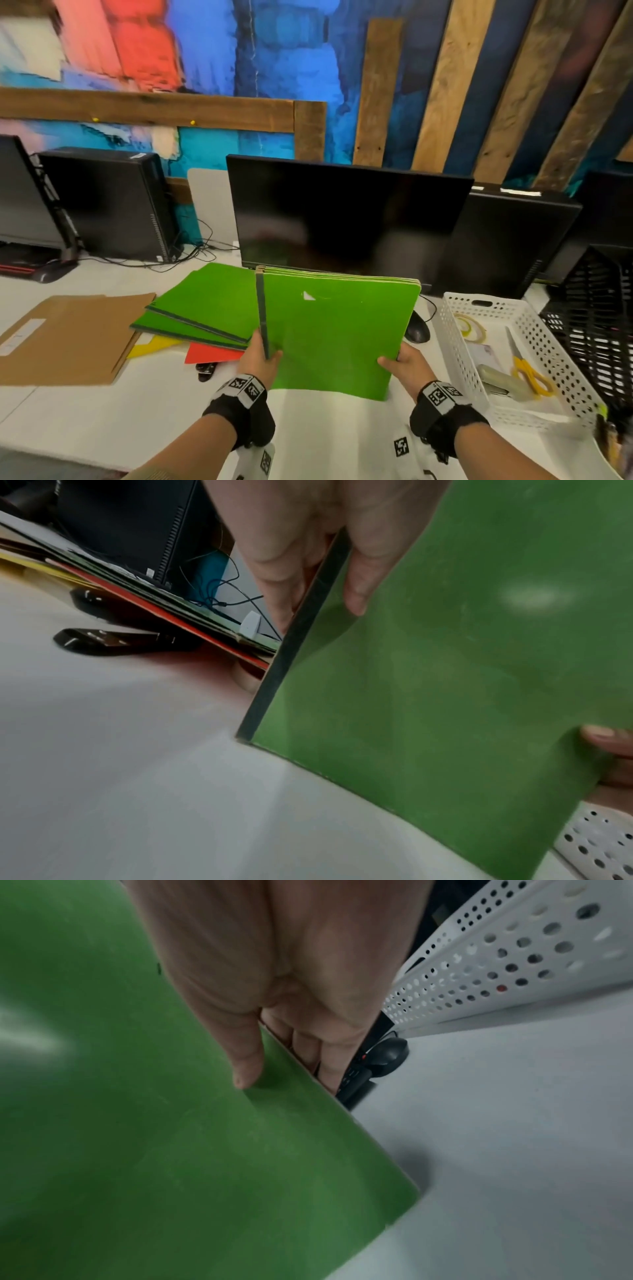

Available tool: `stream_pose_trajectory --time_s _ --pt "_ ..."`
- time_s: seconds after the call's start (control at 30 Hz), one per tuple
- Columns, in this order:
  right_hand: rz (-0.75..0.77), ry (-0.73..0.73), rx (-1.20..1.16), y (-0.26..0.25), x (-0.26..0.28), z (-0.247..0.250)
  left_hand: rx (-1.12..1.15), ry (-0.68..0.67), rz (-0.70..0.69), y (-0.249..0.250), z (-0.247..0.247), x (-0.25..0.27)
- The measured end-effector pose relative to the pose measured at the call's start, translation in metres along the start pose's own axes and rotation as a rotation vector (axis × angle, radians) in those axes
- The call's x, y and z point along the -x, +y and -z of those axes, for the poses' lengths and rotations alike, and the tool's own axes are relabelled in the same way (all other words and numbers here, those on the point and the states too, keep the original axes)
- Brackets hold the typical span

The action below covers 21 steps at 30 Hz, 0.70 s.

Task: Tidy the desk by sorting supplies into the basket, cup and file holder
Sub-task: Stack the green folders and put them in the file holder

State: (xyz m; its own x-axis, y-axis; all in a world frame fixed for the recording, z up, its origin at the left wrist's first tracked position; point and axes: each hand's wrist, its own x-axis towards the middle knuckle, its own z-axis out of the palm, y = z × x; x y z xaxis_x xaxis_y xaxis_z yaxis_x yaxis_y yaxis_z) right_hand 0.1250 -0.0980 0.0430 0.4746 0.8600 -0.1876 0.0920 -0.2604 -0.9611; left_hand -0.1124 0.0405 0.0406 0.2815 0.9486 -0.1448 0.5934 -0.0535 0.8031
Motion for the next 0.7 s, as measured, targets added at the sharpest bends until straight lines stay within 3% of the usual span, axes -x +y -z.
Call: stream_pose_trajectory --time_s 0.3,0.5,0.7 --pt "-0.072 -0.099 -0.142 -0.036 0.043 0.015 0.008 -0.062 -0.141 0.034 0.013 -0.017" --pt "-0.089 0.031 -0.247 -0.026 0.077 0.041 0.066 -0.228 -0.353 0.063 -0.008 -0.02" --pt "-0.033 0.211 -0.259 -0.034 0.105 0.092 -0.026 -0.385 -0.317 0.094 -0.063 -0.005"
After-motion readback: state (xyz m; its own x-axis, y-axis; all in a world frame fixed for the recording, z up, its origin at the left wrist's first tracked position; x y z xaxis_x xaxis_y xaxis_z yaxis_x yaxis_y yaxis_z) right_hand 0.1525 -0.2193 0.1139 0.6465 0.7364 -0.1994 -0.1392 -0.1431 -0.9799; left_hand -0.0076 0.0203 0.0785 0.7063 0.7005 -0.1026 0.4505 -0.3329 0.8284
